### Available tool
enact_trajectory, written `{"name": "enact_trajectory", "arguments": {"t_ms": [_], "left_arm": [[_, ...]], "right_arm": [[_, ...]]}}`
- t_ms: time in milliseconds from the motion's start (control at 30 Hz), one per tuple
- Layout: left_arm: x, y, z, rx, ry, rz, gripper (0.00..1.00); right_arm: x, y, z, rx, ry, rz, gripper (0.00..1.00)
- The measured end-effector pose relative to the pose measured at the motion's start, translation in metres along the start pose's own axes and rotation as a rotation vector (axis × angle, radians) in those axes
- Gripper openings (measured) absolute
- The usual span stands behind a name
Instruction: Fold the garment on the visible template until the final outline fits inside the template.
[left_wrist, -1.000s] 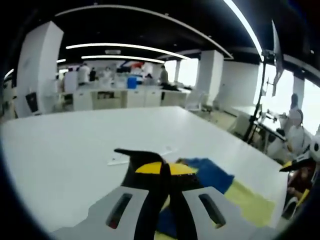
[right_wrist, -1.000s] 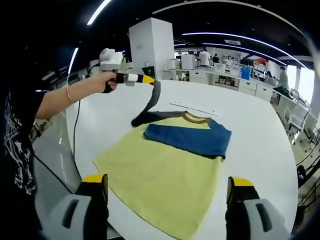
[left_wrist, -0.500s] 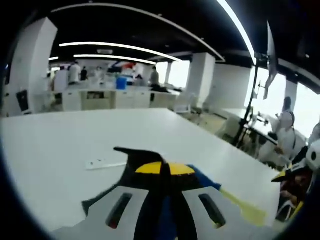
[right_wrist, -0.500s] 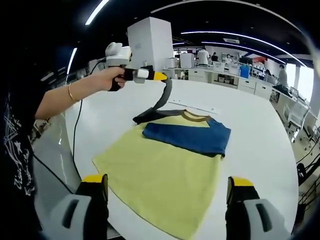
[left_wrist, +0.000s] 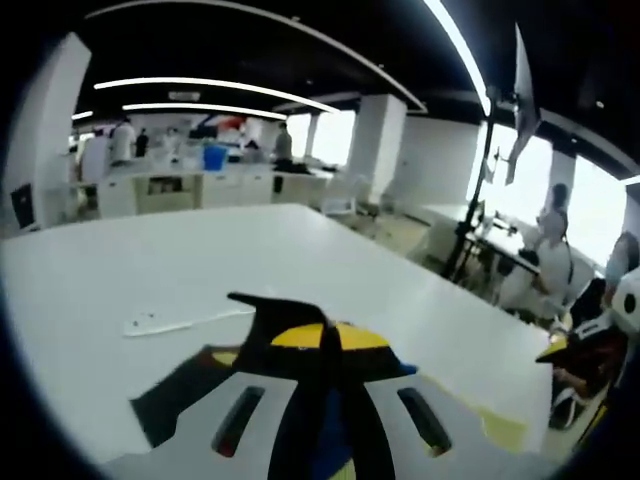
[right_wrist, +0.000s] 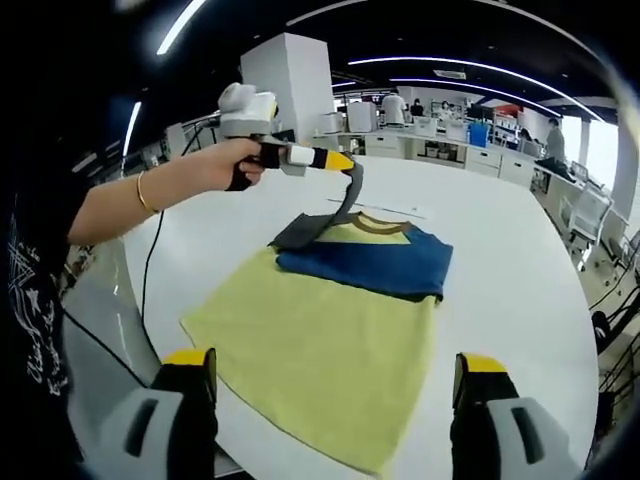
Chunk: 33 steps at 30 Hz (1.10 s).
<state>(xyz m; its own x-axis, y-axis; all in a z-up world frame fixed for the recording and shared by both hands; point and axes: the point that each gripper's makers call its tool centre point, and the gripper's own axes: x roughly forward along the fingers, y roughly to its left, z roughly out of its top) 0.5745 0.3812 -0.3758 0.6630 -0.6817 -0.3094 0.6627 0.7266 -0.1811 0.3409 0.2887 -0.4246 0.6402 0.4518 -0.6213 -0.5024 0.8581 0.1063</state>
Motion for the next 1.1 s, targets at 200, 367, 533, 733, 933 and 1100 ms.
{"name": "enact_trajectory", "arguments": {"t_ms": [200, 367, 533, 733, 933, 1100], "left_arm": [[0.009, -0.016, -0.012, 0.004, 0.018, -0.037, 0.0], [0.015, -0.031, -0.025, 0.016, 0.042, -0.068, 0.0], [0.023, -0.045, -0.039, 0.029, 0.067, -0.103, 0.0], [0.034, -0.055, -0.059, 0.058, 0.098, -0.13, 0.0], [0.037, -0.071, -0.076, 0.075, 0.129, -0.169, 0.0], [0.042, -0.074, -0.085, 0.088, 0.147, -0.172, 0.0]], "right_arm": [[0.005, 0.001, -0.003, 0.002, 0.01, -0.004, 0.99], [0.012, 0.008, -0.007, 0.014, 0.015, 0.017, 0.99], [0.013, 0.009, -0.013, 0.017, 0.032, 0.021, 0.99], [0.013, 0.009, -0.017, 0.03, 0.033, 0.021, 0.99], [0.014, 0.008, -0.02, 0.038, 0.039, 0.023, 0.99], [0.016, 0.008, -0.02, 0.041, 0.037, 0.026, 0.99]]}}
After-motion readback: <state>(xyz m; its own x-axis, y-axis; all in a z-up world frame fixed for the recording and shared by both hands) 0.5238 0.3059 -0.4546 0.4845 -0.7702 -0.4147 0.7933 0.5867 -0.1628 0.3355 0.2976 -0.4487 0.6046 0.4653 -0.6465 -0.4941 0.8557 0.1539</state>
